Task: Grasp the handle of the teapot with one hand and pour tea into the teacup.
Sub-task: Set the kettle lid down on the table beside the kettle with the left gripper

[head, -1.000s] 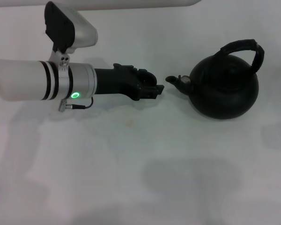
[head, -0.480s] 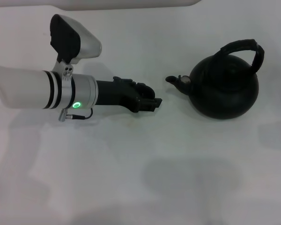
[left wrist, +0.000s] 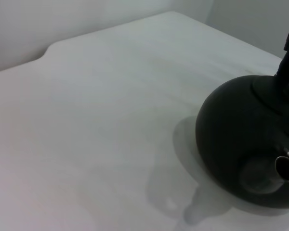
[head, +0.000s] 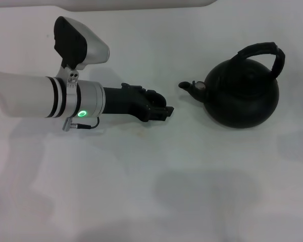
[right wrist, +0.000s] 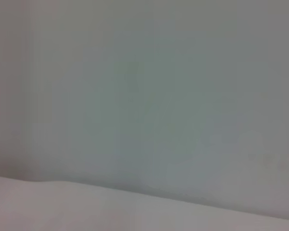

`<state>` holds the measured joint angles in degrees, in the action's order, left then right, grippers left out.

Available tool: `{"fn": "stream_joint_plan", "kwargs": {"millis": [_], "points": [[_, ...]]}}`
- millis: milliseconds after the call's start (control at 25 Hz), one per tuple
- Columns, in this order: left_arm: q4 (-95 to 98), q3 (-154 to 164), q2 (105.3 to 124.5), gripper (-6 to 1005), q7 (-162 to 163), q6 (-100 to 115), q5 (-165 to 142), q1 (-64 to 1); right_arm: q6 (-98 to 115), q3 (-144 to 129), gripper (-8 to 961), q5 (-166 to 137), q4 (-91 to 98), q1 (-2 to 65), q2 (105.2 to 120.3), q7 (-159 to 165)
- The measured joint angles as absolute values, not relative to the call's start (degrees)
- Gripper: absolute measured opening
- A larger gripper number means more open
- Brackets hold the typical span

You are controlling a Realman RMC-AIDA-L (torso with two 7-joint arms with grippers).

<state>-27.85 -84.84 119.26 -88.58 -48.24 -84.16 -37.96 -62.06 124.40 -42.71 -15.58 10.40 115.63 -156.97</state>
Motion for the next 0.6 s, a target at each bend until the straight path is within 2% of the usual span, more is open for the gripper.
{"fn": "stream_joint_plan", "kwargs": {"millis": [600], "points": [[-26.32, -84.7, 119.26, 707, -88.26, -46.31, -84.39, -38.71, -62.05, 124.27, 391, -42.71, -15.55, 10.54, 115.67, -156.97]]}}
